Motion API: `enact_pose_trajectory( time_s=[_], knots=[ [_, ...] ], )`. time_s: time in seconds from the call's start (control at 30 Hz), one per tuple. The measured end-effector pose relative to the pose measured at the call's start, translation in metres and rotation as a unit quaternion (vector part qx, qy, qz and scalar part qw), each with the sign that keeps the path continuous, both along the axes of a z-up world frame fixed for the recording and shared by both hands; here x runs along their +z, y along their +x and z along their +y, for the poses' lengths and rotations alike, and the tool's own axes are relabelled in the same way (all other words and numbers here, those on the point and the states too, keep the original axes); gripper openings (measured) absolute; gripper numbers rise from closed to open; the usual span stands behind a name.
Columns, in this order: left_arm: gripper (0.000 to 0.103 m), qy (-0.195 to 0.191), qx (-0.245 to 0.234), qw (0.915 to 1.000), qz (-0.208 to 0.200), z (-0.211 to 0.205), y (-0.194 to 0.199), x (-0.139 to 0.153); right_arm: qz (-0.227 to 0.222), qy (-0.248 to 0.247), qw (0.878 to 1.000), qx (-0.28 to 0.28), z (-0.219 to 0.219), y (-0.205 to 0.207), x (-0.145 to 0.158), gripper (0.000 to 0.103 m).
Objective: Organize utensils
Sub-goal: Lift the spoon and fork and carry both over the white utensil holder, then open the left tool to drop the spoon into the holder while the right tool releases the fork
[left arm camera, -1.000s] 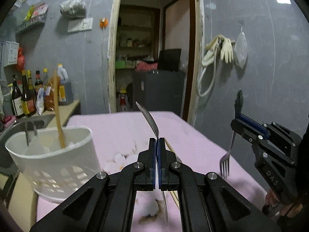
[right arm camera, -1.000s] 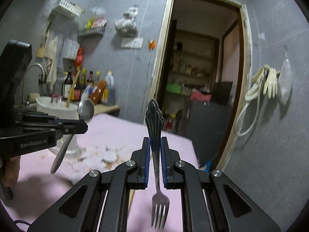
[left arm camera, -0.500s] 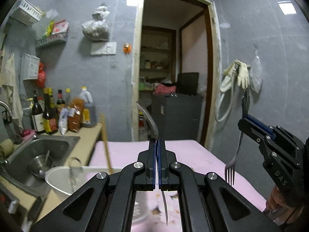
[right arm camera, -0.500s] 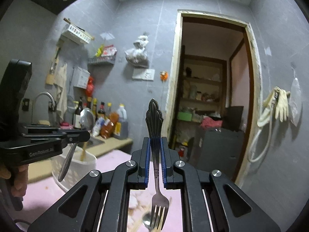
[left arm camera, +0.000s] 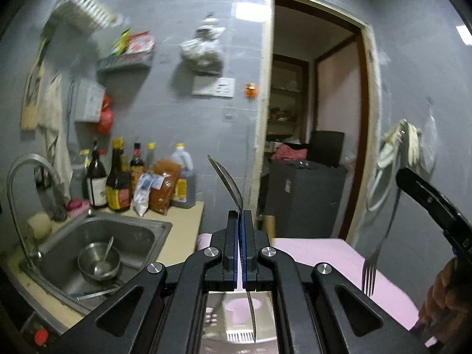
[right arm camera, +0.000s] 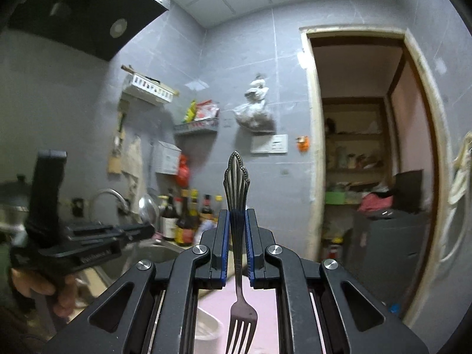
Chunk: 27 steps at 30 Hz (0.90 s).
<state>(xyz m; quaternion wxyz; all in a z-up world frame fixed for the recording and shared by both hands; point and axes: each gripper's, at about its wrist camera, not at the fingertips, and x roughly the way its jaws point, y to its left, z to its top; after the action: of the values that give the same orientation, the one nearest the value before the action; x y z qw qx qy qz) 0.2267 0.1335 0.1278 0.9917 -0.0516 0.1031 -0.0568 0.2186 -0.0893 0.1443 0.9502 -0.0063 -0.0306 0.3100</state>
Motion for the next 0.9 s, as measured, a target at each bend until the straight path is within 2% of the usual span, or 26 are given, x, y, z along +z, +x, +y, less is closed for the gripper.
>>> enact_pose_trajectory(
  time_s=[0.1, 0.27, 0.6, 0.9],
  knots=[
    [0.000, -0.037, 0.012, 0.9992, 0.013, 0.023, 0.014, -0.007, 0.026, 0.020, 0.999, 0.025, 0.013, 0.016, 0.001, 0.007],
    [0.000, -0.054, 0.025, 0.9979, 0.024, 0.037, 0.028, -0.018, 0.053, 0.035, 0.997, 0.045, 0.025, 0.034, -0.006, 0.007],
    [0.000, -0.020, 0.049, 0.9980, 0.034, 0.024, 0.035, -0.047, 0.062, 0.022, 0.997, 0.043, 0.042, 0.053, -0.039, 0.007],
    [0.000, -0.010, 0.036, 0.9970, 0.068, 0.011, 0.023, -0.066, 0.116, -0.012, 0.992, 0.053, 0.043, 0.059, -0.074, 0.008]
  ],
)
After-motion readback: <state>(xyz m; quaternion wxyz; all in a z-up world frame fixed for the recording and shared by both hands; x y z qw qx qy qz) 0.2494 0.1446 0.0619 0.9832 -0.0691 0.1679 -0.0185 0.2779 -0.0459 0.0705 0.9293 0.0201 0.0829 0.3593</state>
